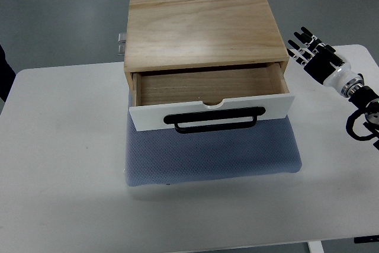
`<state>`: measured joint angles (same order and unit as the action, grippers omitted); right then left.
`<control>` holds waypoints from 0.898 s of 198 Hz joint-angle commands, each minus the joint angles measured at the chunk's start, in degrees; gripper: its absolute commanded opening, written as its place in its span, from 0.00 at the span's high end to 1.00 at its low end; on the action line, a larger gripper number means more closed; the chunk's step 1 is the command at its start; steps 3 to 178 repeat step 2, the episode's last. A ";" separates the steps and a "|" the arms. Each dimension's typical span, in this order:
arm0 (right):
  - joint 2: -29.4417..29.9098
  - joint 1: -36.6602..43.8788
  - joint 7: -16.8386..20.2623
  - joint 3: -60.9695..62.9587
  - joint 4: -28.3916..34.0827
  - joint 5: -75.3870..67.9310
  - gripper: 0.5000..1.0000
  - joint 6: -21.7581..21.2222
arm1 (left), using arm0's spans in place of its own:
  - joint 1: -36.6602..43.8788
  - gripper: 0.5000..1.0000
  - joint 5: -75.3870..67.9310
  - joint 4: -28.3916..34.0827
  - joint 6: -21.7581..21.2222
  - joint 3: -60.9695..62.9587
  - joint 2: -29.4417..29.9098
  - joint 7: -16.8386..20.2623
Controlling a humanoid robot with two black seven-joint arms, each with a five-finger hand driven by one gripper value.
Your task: Open wood drawer with right hand
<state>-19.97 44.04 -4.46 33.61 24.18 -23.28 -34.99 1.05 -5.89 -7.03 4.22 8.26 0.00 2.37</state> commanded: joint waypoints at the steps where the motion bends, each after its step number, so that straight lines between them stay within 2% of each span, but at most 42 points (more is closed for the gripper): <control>1: 0.11 -0.35 -0.03 -0.12 -0.01 0.08 0.11 -0.01 | 0.00 0.00 0.00 0.00 0.00 0.00 0.00 0.01; 178: 0.20 -0.44 -0.03 -0.21 -0.01 0.08 0.11 -0.01 | 0.00 0.00 0.00 0.00 0.00 0.00 0.00 0.01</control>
